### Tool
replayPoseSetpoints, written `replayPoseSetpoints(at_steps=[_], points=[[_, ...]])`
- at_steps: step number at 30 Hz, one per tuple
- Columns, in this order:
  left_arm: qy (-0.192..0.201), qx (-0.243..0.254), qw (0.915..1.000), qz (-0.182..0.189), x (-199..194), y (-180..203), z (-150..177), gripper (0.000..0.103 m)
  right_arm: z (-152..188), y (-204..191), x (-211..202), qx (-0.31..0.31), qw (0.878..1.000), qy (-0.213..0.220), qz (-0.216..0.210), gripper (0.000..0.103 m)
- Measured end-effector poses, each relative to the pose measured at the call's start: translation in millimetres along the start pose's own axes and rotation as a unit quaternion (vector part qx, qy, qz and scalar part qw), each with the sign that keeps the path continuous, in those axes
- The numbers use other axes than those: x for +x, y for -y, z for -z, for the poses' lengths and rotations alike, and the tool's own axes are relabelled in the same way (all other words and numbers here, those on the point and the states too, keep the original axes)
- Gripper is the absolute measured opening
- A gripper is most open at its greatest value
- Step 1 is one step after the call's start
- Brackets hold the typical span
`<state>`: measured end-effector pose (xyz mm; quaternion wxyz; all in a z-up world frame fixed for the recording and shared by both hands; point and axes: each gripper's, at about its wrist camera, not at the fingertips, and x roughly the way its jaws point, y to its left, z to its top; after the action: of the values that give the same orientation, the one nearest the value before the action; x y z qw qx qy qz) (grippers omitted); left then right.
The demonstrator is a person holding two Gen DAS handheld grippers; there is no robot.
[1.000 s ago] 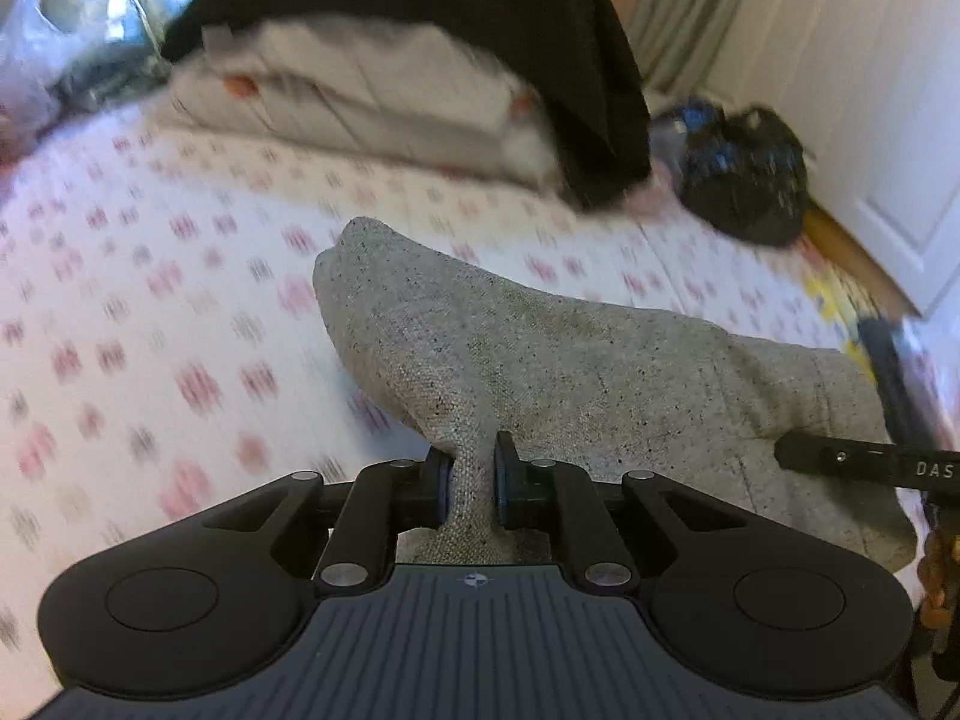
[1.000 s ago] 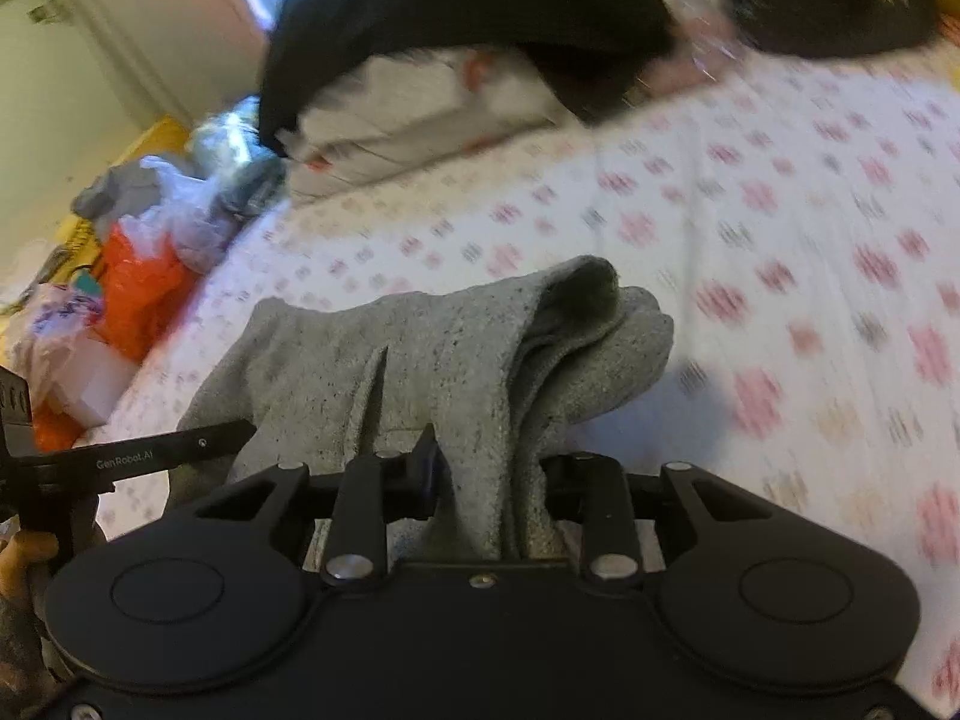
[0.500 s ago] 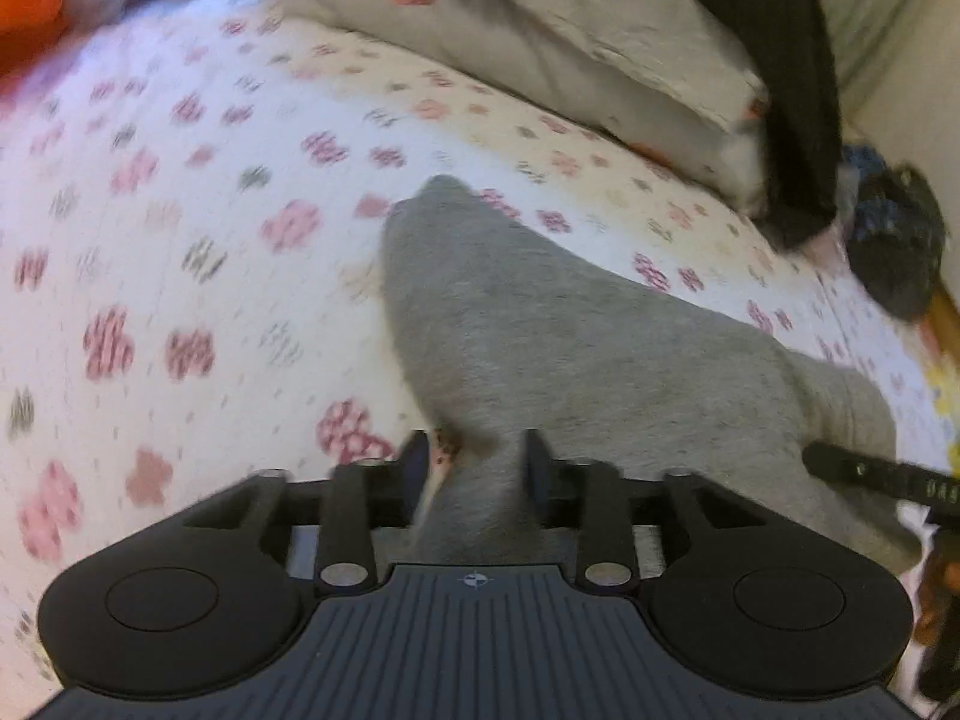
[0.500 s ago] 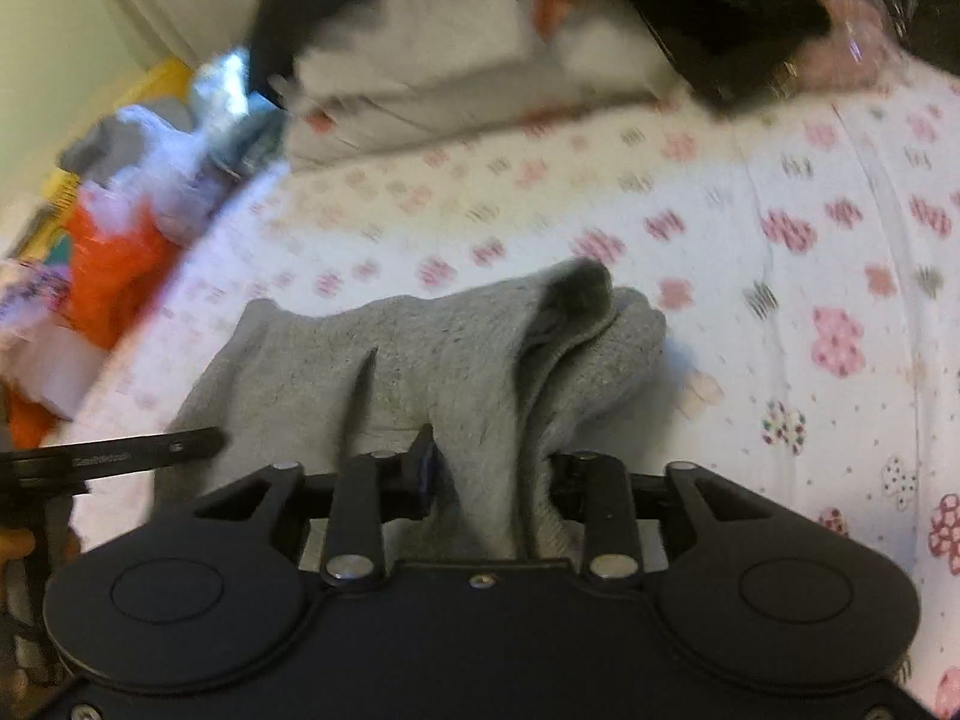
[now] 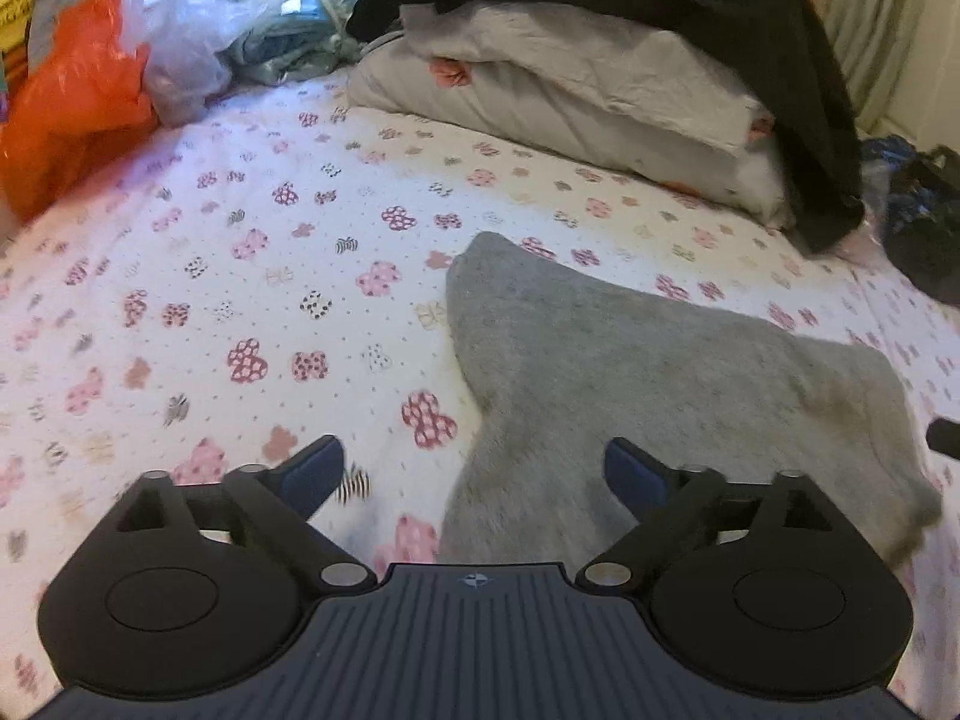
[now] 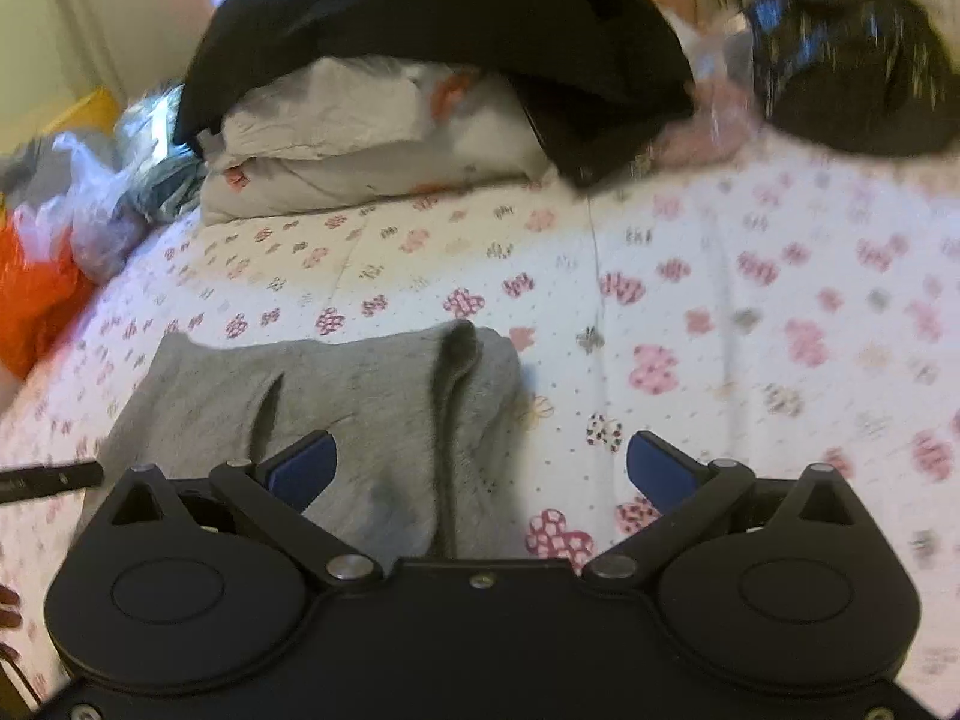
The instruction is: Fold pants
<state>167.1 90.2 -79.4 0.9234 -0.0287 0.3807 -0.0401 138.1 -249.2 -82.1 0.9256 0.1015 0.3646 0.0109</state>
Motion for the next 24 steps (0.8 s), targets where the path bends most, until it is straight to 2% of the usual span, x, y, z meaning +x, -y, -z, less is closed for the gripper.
replayPoseSetpoints(at_steps=[7,12,18,24], points=[[0.004,-0.01,0.9999,0.011,-49,19,23,0.097,16,-59,-51,-0.059,0.998,0.015,0.029,0.103],[0.018,0.012,0.9997,0.007,-81,34,37,0.097,37,-89,-82,-0.063,0.998,0.016,0.026,0.103],[0.042,0.031,0.9986,-0.007,-117,42,55,0.097,58,-104,-110,-0.068,0.996,0.012,0.059,0.103],[0.049,0.046,0.9976,-0.019,-138,47,62,0.097,66,-110,-133,-0.054,0.996,0.016,0.072,0.103]])
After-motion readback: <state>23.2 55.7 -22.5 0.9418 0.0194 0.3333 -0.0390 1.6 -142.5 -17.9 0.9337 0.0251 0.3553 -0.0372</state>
